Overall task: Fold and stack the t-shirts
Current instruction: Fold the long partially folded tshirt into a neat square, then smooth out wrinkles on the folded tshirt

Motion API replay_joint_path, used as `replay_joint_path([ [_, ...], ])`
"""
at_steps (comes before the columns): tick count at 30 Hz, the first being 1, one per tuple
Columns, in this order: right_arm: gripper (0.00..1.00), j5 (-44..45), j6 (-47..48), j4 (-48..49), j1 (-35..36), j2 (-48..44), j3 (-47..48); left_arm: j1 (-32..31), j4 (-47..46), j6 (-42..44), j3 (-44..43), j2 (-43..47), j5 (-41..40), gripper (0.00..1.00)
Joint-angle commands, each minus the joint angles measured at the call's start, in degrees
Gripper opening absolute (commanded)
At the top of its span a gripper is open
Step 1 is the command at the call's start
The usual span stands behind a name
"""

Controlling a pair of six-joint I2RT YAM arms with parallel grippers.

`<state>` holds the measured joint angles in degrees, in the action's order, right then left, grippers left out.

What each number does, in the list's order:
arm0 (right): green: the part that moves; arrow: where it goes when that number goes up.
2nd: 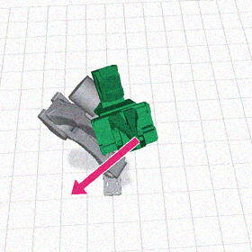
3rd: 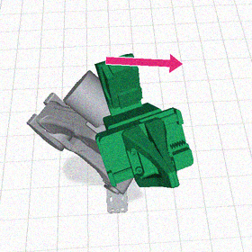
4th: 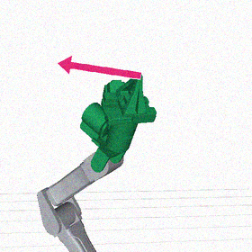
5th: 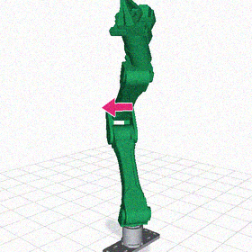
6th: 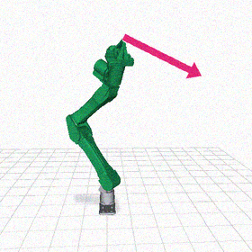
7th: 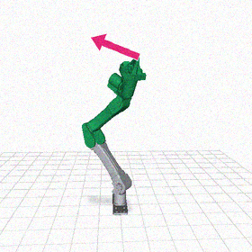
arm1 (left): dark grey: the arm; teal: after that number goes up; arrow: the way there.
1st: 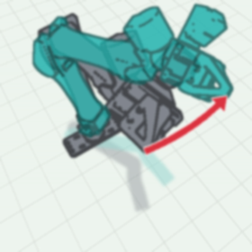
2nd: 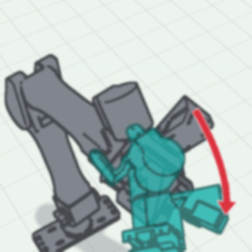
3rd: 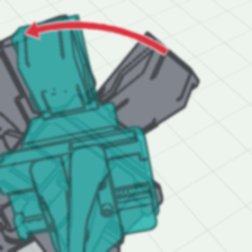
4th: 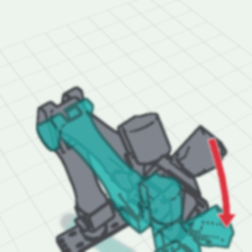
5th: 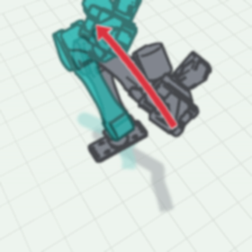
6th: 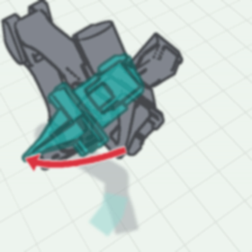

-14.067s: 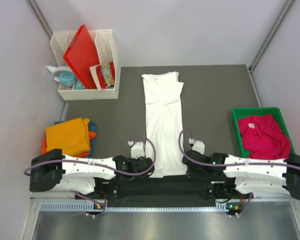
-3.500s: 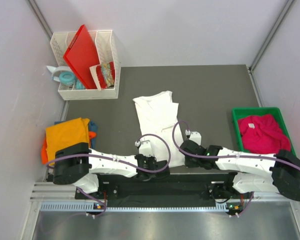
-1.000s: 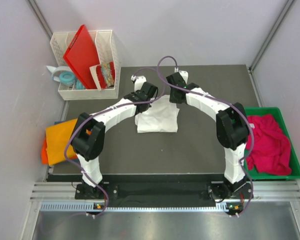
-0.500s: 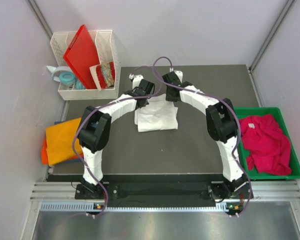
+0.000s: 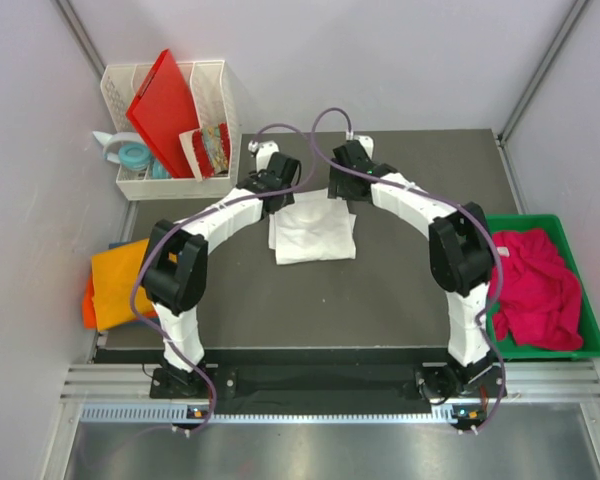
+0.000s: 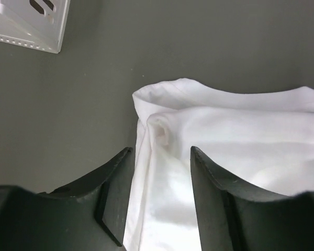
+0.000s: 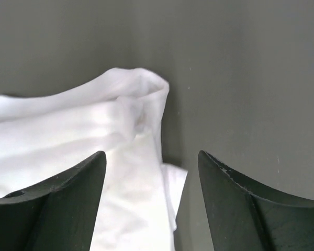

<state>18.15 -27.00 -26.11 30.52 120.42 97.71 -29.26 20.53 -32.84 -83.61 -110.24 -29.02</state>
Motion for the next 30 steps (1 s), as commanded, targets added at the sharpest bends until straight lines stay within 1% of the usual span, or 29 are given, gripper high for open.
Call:
replay_joint_path([
  [1,0.69,0.7,-0.7,4.0,3.0,-10.8,-6.4,-1.2,-1.8,-1.3,2.8,6.3,2.5,0.51],
  [2,0.67,0.7,-1.2,5.4,4.4,-11.9,-8.1,-1.7,-1.7,-2.2,3.5,7.1,2.8,0.49],
  [3,0.66,0.7,-2.0,6.4,5.1,-13.1,-12.1,-2.0,-1.9,-2.8,4.3,7.7,3.5,0.47],
  [4,0.61,0.0,-2.1,7.6,5.8,-15.1,-14.1,-2.8,-2.5,-3.1,6.4,8.3,4.0,0.46],
  [5,0.53,-0.6,-2.2,10.0,7.2,-15.8,-15.9,-3.2,-3.3,-3.7,7.6,9.3,4.5,0.43],
  [6,0.44,-1.1,-3.0,10.5,7.7,-16.0,-18.1,-3.4,-4.4,-4.2,8.6,9.7,6.1,0.36],
  [7,0.27,-2.3,-3.5,10.6,8.1,-15.7,-18.7,-3.7,-5.0,-4.5,10.3,9.8,7.3,0.31],
  [8,0.20,-2.9,-4.1,10.3,8.6,-15.3,-19.1,-3.7,-5.4,-5.2,11.0,9.3,8.2,0.27],
  [9,0.16,-3.3,-5.0,10.4,8.8,-14.8,-19.7,-3.7,-5.5,-5.6,11.5,8.8,8.8,0.23],
  [10,0.08,-3.9,-5.3,10.3,8.9,-13.5,-19.9,-3.6,-5.1,-5.8,11.5,8.1,9.5,0.18],
  [13,0.00,-4.8,-6.4,9.8,9.2,-11.0,-21.2,-3.6,-4.3,-5.7,10.1,4.4,10.4,0.13],
  [15,0.00,-5.4,-7.3,9.7,9.3,-10.0,-22.7,-3.6,-3.4,-5.1,8.6,1.0,10.1,0.12],
  [17,0.00,-6.0,-8.5,9.1,9.6,-9.8,-24.1,-3.5,-1.3,-4.6,5.1,-2.2,8.5,0.13],
  [21,0.00,-6.3,-9.8,9.8,11.2,-11.1,-29.2,-3.0,-0.6,-3.0,-0.7,-5.7,7.8,0.14],
  [23,0.00,-6.6,-10.4,9.9,12.3,-11.5,-30.6,-2.6,-0.5,-2.9,-2.2,-7.3,8.1,0.16],
  [26,0.01,-6.6,-10.7,9.8,13.0,-11.5,-32.1,-1.6,0.8,-3.5,-4.5,-8.8,8.7,0.16],
  [29,0.05,-5.2,-9.1,8.7,12.6,-12.8,-30.0,-1.5,0.5,-3.6,-3.7,-6.8,8.5,0.16],
  [30,0.10,-4.1,-8.7,8.4,12.5,-14.2,-29.1,-1.6,-0.5,-3.5,-2.0,-5.9,8.4,0.17],
])
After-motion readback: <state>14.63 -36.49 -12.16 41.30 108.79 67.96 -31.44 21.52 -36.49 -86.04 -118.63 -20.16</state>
